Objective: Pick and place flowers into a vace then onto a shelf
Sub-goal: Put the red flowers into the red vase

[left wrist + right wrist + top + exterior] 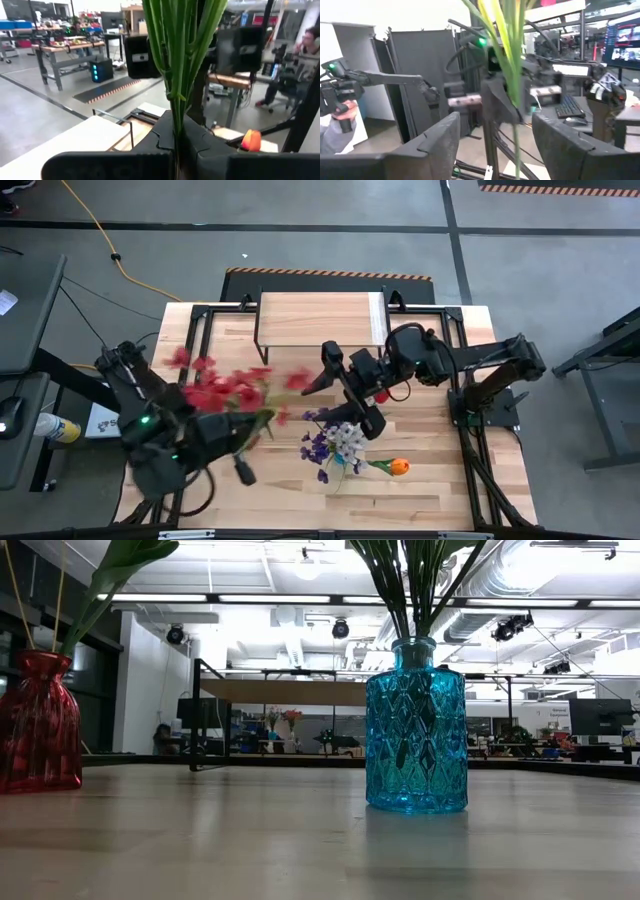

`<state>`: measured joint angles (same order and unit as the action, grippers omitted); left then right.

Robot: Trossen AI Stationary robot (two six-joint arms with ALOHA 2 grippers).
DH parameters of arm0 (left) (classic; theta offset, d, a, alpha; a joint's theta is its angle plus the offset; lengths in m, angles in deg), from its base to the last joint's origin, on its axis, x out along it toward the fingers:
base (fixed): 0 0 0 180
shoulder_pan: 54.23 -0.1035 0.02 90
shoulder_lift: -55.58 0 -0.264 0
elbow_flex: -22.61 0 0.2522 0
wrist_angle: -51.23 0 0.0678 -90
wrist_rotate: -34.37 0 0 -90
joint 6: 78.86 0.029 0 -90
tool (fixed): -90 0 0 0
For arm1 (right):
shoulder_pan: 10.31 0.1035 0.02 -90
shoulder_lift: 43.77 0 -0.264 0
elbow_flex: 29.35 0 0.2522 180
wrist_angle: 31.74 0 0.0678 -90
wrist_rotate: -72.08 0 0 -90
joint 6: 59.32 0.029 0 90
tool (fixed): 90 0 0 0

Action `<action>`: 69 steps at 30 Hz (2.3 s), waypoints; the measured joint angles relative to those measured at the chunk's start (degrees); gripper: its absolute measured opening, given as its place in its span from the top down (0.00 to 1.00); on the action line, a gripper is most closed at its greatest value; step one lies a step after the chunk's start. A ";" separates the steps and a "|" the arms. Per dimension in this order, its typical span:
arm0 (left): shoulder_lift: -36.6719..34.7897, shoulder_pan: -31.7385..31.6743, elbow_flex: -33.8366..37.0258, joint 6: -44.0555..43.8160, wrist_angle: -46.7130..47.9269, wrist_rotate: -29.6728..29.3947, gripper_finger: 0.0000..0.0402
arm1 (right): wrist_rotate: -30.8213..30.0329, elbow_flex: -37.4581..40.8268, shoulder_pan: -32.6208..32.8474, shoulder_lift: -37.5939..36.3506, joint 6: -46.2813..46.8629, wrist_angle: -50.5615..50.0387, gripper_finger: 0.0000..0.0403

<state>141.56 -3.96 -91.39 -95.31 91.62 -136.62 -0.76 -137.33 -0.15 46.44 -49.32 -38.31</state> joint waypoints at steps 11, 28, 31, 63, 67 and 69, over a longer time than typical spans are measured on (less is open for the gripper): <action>0.02 12.97 -1.12 3.14 -2.29 -9.20 0.91 | -0.32 0.00 -0.90 -0.06 -4.80 -2.28 0.41; 0.05 15.09 7.91 -9.63 15.01 -8.95 0.92 | -0.52 0.04 -1.65 -0.06 -5.54 -3.44 0.41; 0.02 15.11 9.20 -17.79 22.41 -8.92 0.92 | -0.52 0.09 -1.65 -0.06 -4.17 -4.51 0.41; -0.43 15.00 28.94 -78.24 63.37 -3.84 0.92 | -0.73 0.17 -1.65 -5.44 1.54 -8.37 0.42; -0.52 15.00 31.03 -80.55 63.38 -3.83 0.92 | -0.73 0.15 -1.65 -6.92 1.53 -8.24 0.42; -0.52 15.00 31.91 -81.41 63.41 -3.91 0.92 | -0.73 0.15 -1.65 -7.19 1.51 -8.45 0.42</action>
<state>141.03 11.05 -59.48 -176.72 155.03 -140.53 -1.50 -137.18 -1.80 39.25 -47.81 -46.75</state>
